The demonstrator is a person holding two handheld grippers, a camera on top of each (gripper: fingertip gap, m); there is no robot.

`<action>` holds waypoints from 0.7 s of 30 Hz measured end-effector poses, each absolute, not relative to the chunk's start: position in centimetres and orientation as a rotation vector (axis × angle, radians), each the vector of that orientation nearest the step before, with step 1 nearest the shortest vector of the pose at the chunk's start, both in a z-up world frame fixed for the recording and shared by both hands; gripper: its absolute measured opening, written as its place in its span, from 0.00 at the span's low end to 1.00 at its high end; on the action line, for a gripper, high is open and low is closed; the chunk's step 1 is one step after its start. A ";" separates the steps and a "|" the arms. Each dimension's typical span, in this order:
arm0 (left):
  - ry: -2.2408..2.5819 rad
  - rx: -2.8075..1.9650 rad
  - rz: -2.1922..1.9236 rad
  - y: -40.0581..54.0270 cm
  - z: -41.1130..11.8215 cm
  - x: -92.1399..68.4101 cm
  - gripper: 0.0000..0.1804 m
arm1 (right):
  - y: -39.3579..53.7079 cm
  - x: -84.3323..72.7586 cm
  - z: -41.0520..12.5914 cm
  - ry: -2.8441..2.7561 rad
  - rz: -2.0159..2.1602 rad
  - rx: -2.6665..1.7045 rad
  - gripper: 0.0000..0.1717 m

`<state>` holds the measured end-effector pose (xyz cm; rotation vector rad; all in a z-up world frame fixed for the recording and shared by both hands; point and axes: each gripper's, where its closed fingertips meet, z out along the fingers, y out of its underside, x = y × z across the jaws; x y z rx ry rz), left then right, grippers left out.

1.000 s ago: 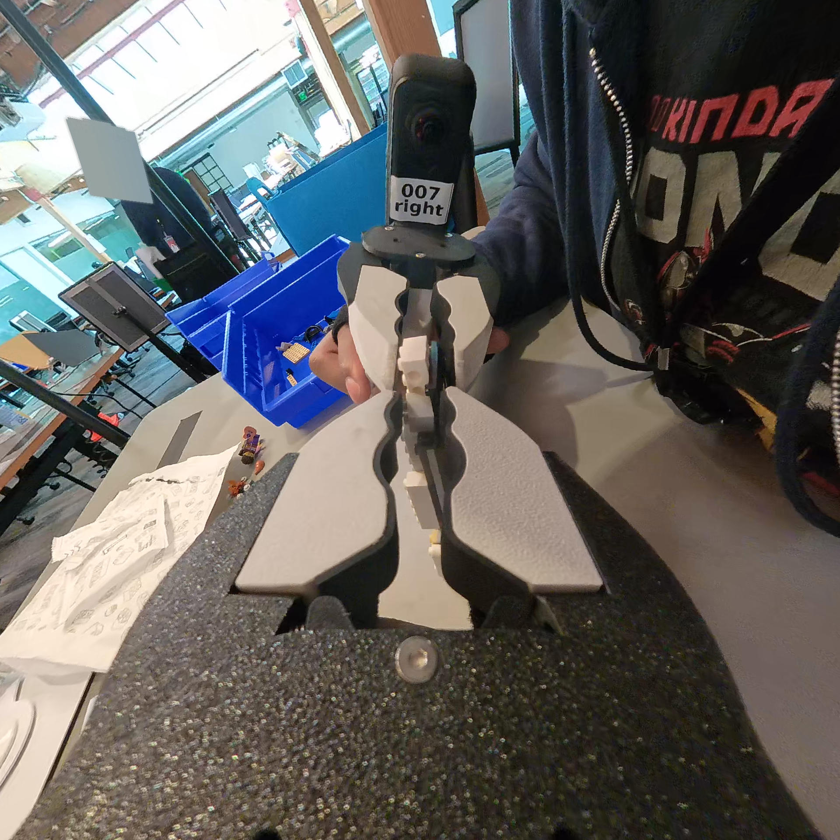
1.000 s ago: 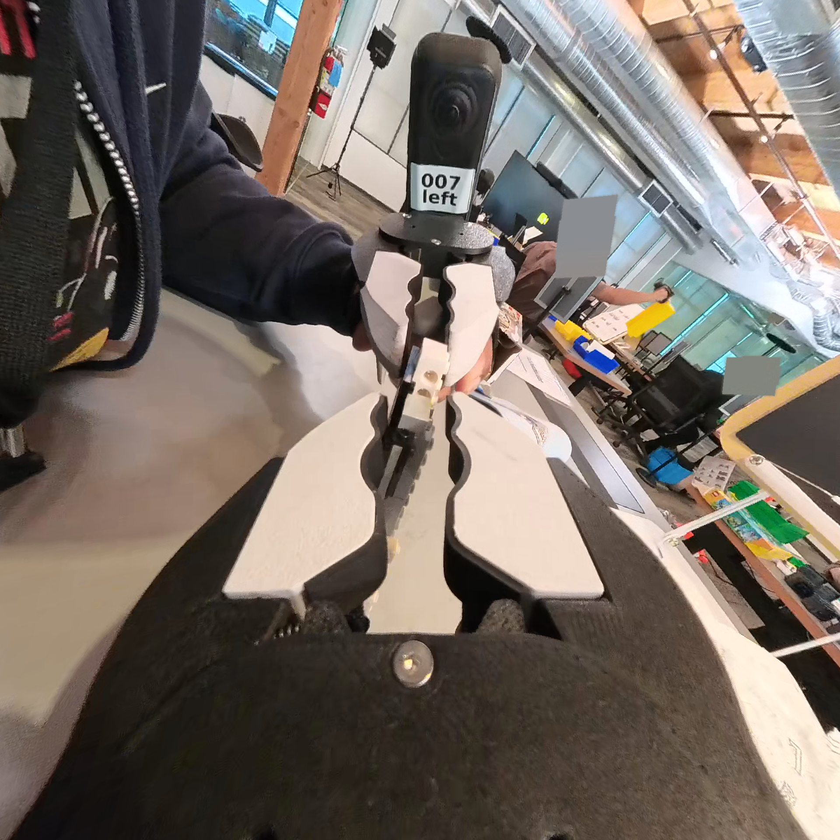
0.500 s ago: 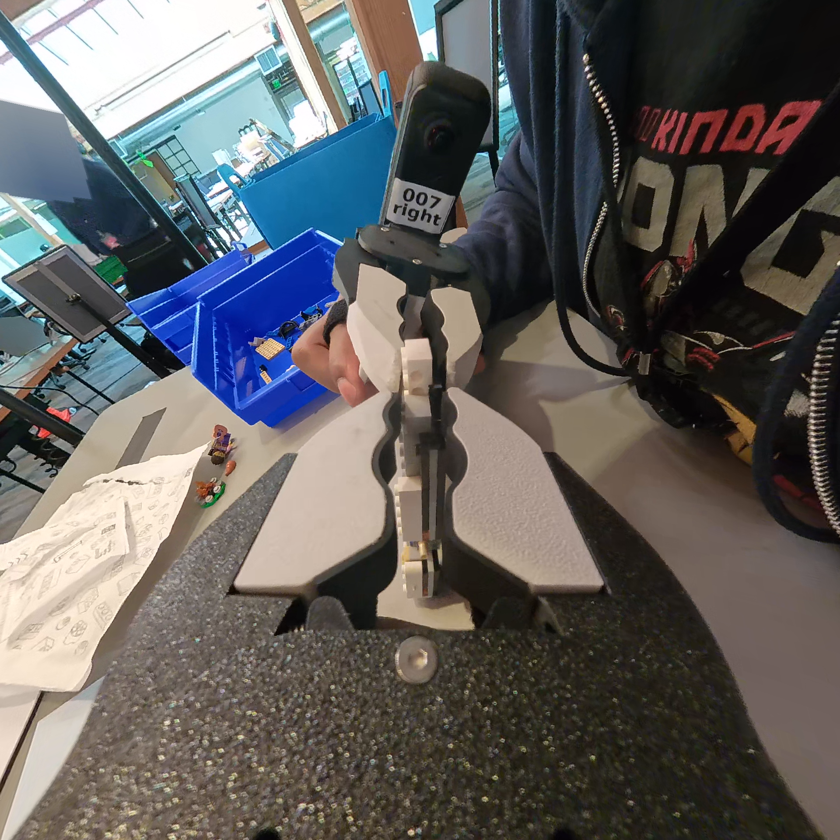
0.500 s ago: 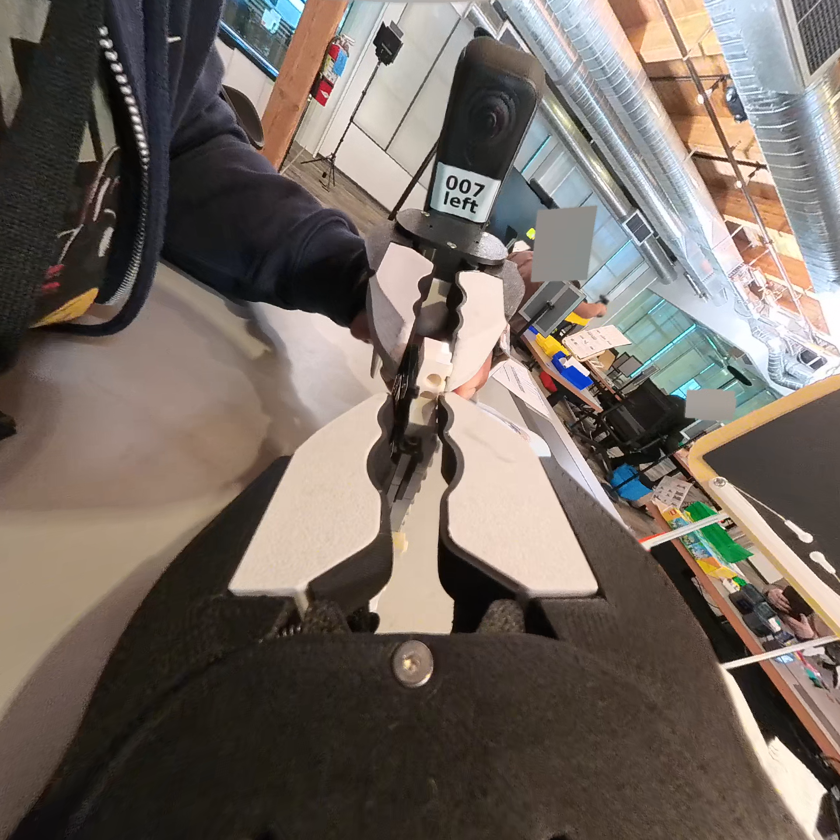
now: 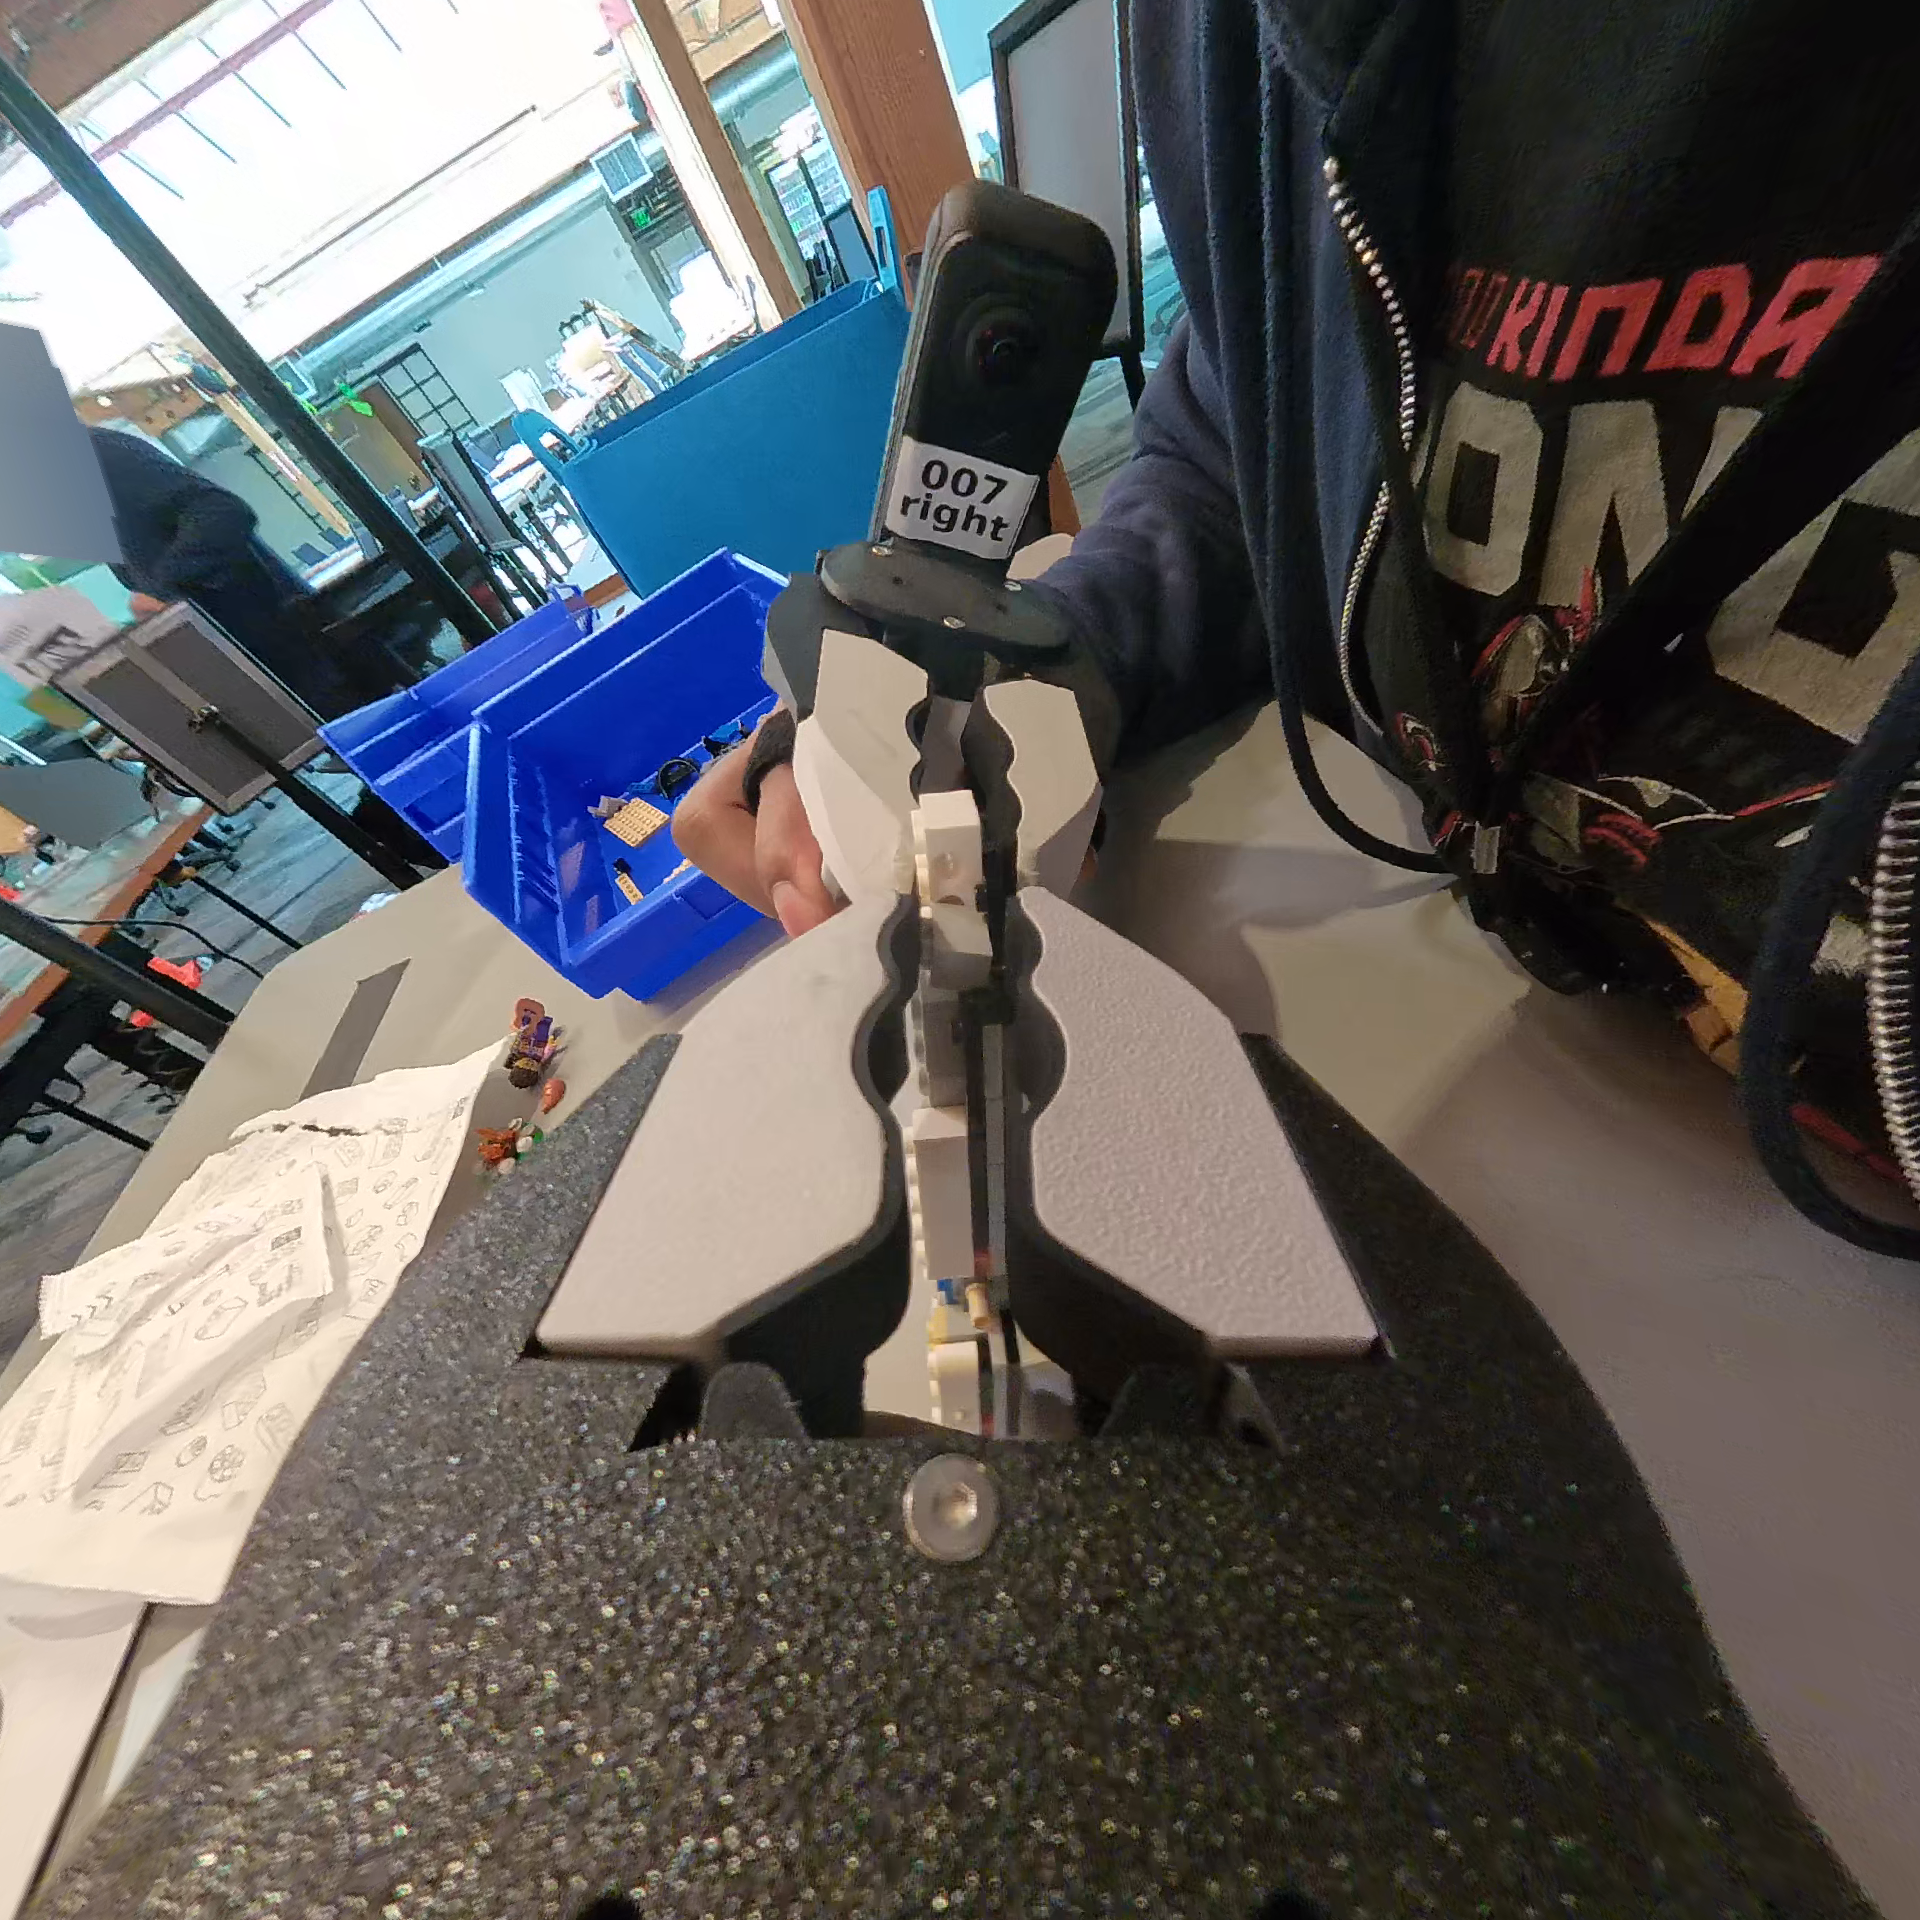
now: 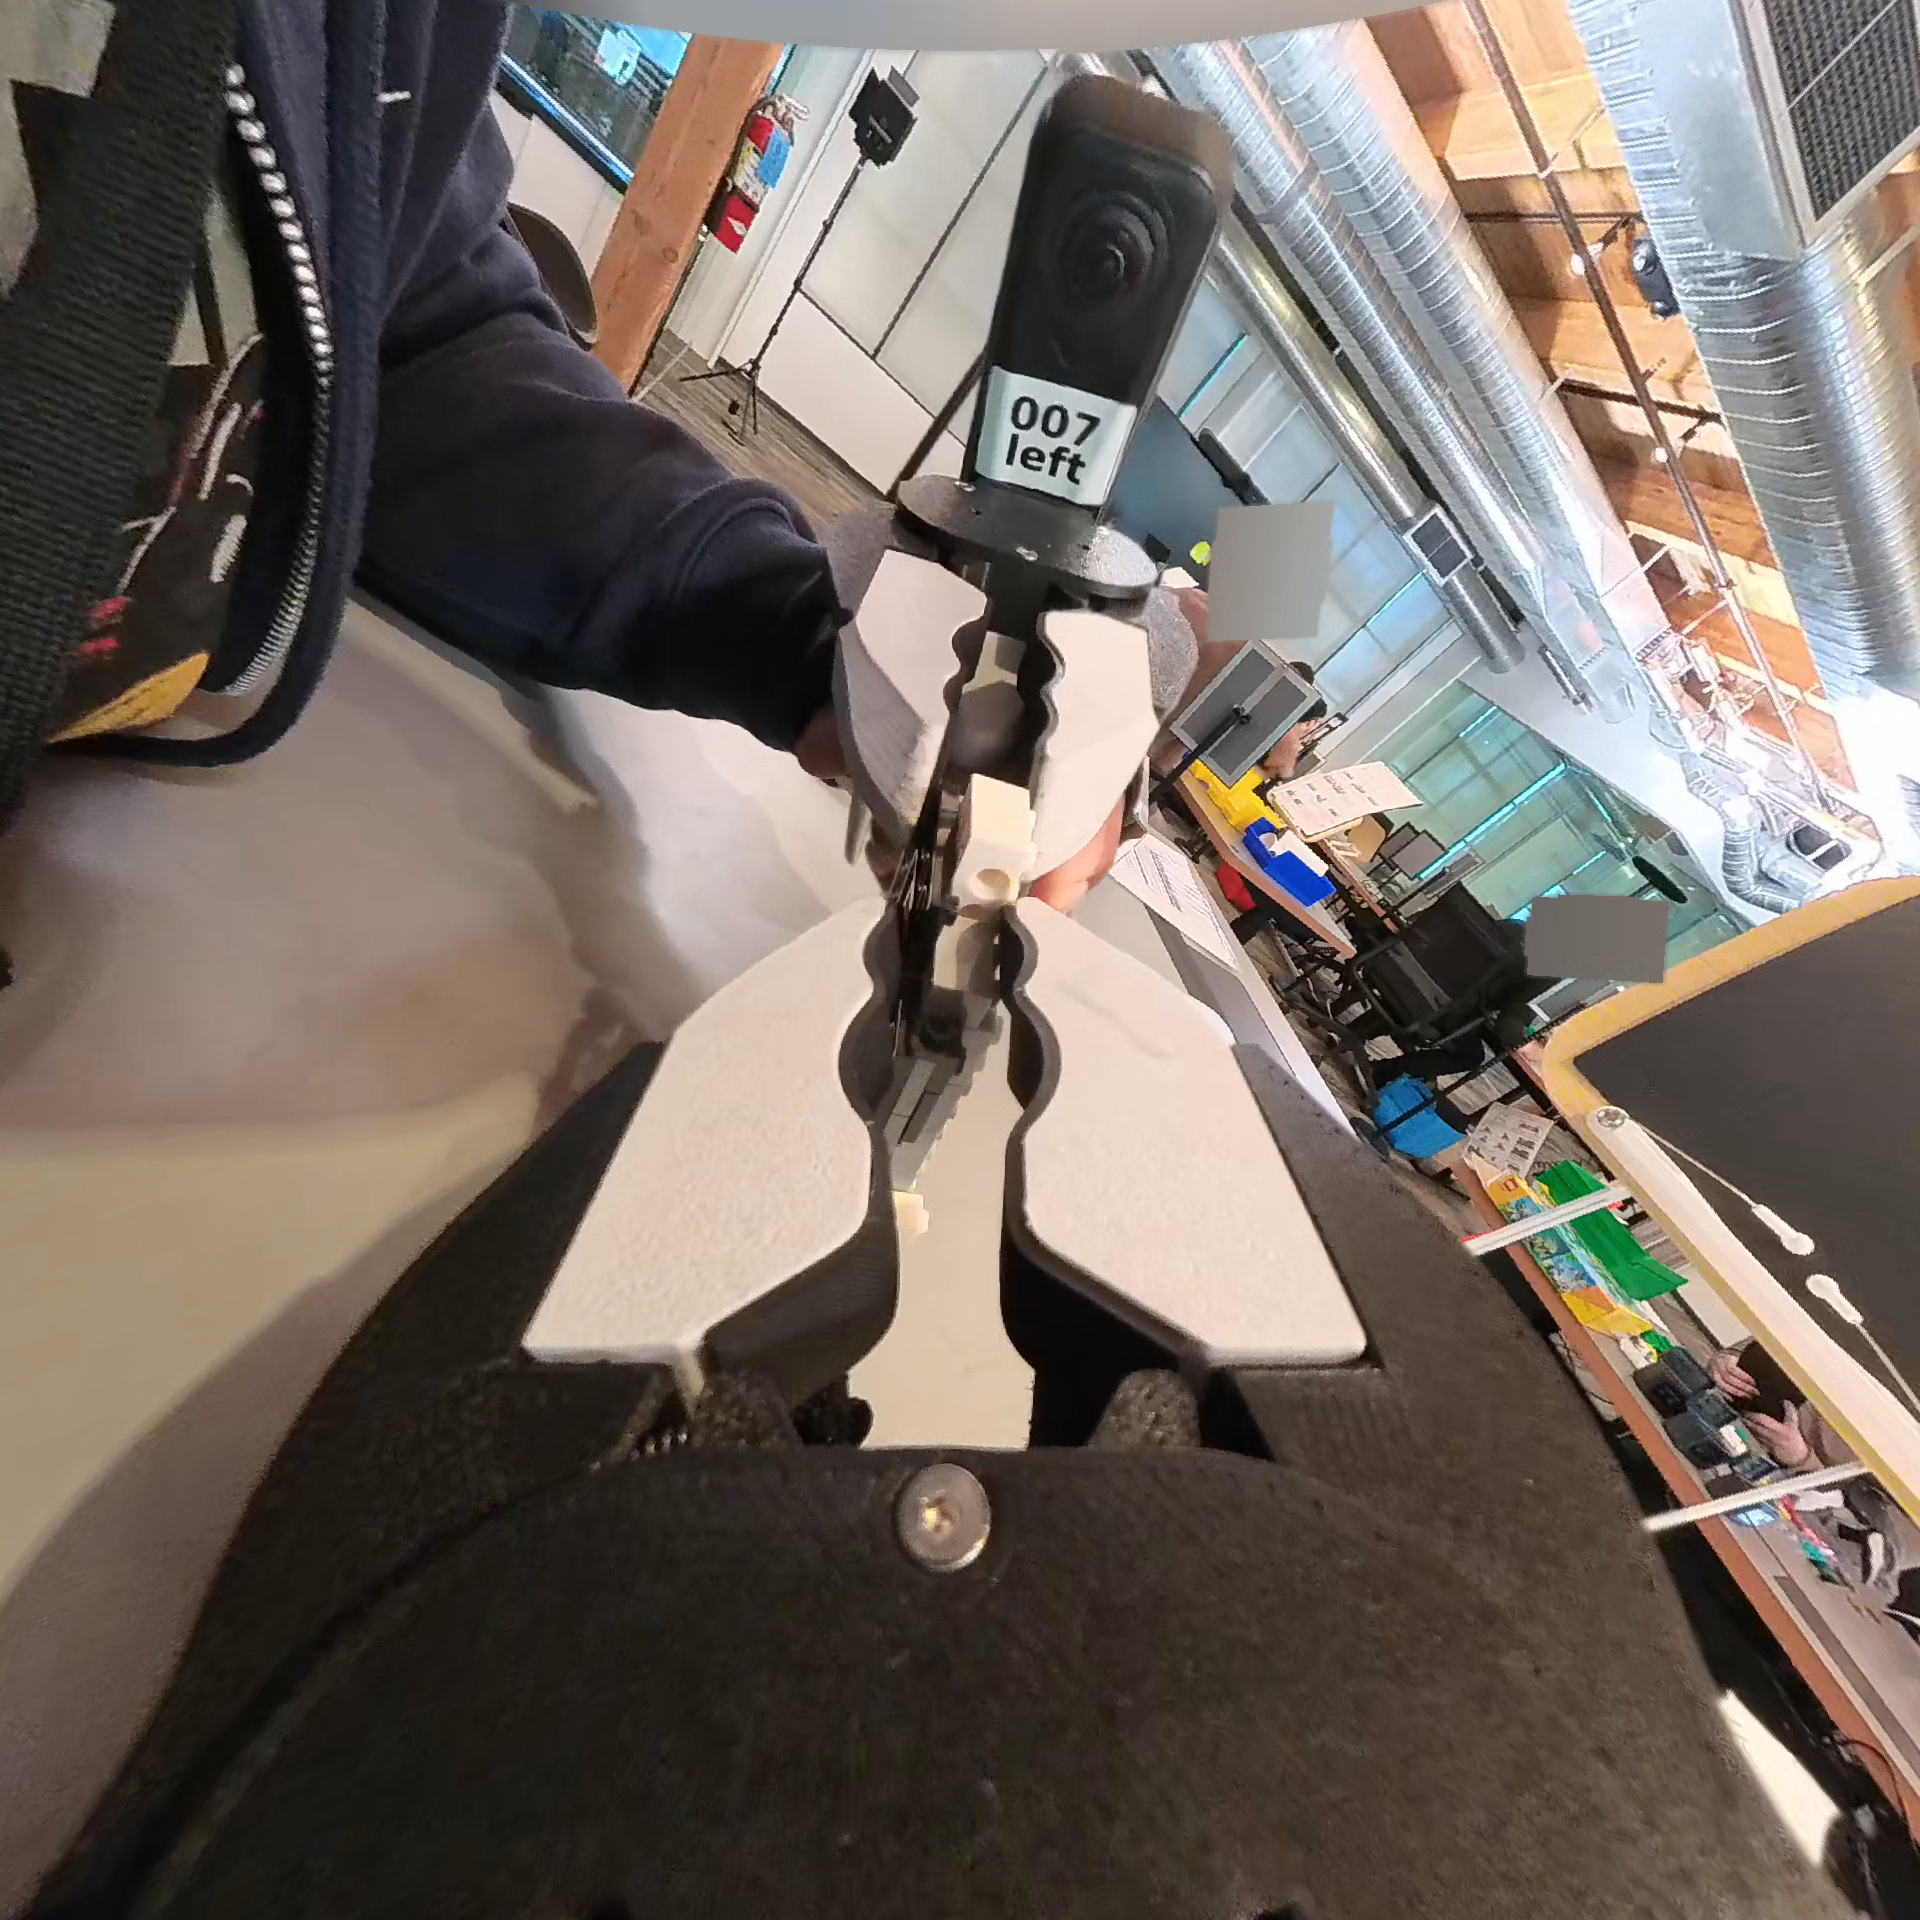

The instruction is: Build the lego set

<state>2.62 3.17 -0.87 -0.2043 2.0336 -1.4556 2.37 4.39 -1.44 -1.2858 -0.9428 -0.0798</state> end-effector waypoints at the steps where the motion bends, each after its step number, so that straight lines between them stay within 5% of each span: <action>1: 2.043 -0.215 -1.459 3.2 -1.0 2.5 0.09 | 4.4 2.4 -1.5 -0.946 -0.087 -1.286 0.10; 21: 2.014 -0.196 -1.371 3.5 -1.1 1.7 0.09 | 4.5 2.6 -1.4 -0.959 -0.168 -1.263 0.10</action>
